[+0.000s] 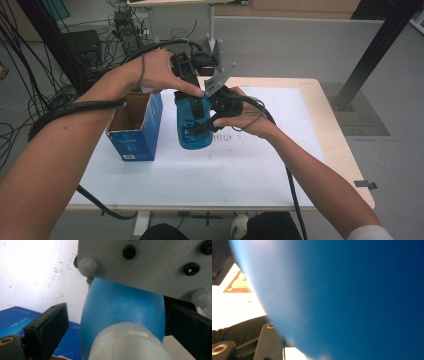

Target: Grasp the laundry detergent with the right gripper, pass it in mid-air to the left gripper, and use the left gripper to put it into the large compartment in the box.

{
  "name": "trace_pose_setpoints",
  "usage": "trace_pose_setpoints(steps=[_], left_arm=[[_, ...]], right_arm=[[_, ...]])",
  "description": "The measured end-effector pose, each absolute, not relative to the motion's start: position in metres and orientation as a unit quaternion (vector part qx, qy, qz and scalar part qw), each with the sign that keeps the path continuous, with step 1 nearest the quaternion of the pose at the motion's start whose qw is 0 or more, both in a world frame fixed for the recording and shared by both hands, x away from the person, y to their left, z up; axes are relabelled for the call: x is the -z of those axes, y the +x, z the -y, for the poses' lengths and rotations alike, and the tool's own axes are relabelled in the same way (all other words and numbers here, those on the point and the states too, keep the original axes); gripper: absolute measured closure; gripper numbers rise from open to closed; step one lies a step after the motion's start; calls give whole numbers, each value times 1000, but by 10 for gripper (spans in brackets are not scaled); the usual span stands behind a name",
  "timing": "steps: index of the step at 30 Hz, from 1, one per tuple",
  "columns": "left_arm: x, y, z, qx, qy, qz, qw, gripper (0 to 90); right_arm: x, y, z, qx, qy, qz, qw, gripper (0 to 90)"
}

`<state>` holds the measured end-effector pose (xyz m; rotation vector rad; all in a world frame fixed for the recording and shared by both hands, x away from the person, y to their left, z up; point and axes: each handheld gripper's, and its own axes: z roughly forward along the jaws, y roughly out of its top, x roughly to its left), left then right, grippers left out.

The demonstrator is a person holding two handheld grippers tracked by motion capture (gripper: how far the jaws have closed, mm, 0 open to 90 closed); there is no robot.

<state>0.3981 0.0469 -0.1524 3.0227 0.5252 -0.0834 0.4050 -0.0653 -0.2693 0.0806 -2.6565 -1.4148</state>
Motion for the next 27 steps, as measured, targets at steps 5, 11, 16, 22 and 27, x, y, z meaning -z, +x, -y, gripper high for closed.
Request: trace_pose_setpoints(steps=[5,11,16,22,27], left_arm=[[151,398,-45,27,984,-170,40,54],[151,397,-45,26,984,-171,36,55],[150,397,-46,25,985,-169,35,55],[150,397,-47,23,985,-168,35,56],[150,396,-48,24,984,-171,38,56]], right_arm=[[269,406,67,468,22,882,61,428],[269,406,68,467,21,882,58,428],[269,406,68,468,23,881,59,428],[269,406,67,467,22,882,57,428],[269,406,68,465,19,883,59,428]])
